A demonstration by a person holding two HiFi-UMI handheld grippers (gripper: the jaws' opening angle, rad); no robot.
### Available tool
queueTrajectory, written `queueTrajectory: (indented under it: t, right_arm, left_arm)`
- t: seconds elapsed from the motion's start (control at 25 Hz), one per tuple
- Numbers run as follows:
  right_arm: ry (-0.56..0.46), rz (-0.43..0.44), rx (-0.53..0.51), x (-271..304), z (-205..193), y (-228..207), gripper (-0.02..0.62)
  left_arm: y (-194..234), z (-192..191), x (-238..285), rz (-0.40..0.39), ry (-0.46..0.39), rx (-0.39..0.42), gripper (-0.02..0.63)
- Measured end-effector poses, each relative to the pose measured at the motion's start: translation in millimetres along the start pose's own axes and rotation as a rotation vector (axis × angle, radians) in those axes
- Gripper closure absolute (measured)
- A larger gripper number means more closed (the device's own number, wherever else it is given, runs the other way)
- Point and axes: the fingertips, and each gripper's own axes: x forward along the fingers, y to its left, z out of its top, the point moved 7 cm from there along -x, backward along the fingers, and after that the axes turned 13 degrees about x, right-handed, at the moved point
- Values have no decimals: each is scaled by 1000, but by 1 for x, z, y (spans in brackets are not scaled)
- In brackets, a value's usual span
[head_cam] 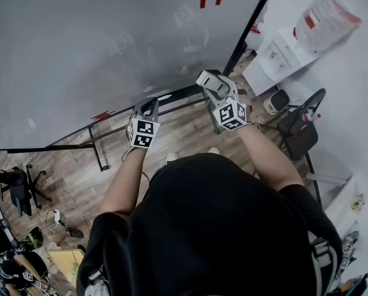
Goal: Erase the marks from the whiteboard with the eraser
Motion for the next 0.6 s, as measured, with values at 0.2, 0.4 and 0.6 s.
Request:
queueTrajectory:
  t: [0.2, 0.4, 0.6]
  right_arm:
    - [21, -58, 62, -20, -9, -12, 345]
    - [40, -115, 148, -38, -19, -25, 345]
    - [53, -160, 262, -52, -30, -36, 345]
  left_arm:
    - [1, 0, -2, -8, -4, -6, 594]
    - [-2, -1, -2, -30, -4, 8, 594]
    - [-5, 0, -3, -41, -17, 20, 594]
